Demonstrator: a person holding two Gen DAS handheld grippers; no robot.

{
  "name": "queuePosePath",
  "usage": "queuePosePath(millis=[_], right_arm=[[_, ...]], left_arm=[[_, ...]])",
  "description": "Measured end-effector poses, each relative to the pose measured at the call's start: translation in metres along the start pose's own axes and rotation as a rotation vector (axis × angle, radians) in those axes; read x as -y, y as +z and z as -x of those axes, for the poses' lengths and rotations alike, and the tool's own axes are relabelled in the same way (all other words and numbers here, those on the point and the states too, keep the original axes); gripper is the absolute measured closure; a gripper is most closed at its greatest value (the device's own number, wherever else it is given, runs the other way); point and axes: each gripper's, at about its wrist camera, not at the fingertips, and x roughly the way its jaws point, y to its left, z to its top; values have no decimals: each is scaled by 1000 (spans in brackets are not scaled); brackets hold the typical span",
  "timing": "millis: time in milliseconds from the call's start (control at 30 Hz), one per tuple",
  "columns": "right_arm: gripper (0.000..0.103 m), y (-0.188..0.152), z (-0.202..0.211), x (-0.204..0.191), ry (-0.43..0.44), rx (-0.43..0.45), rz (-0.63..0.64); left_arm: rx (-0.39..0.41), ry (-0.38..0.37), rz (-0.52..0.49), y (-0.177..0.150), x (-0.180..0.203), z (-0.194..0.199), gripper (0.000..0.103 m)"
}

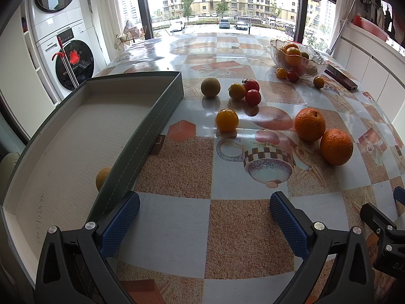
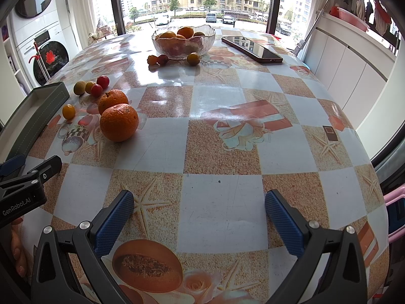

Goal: Organize fruits

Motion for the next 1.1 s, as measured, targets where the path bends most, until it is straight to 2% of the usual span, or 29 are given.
queuePosePath(millis=[100,233,267,333,467,500,567,600,633,667,700,767,900,1100], right_arm=[[0,2,0,0,1,-11,3],[0,16,-6,-1,7,-99,-10],[0,21,-7,-3,33,-107,-13],[0,33,-8,-10,91,-98,-12],[2,55,-15,-35,125,-83,44],[5,59,-19,-42,131,-87,56],[25,65,-27,-52,149,-106,68],[29,66,-28,-57,128,-97,83],[39,68,-30,-60,122,-95,96],[57,69,-29,-63,108,-96,97],[61,71,-28,-63,126,-93,100],[60,70,-24,-56,154,-91,77],[60,61,-13,-31,187,-89,22],[60,38,1,-1,196,-93,-23]], left_arm=[[0,0,0,0,0,0,0],[0,-2,-2,1,0,-1,0],[0,-2,-2,1,0,-1,0],[0,-2,-1,1,0,0,0],[0,-4,-3,1,0,0,0],[0,-4,-3,1,0,0,0],[0,-4,-3,1,0,0,0],[0,-4,-3,2,1,0,0],[0,-4,-3,2,1,0,0],[-3,-4,-3,2,1,0,0],[-6,-5,-3,2,1,-1,0],[-21,-12,-10,6,2,-2,0],[-39,-35,-40,19,9,-4,16],[-57,-18,-52,55,22,-26,16]])
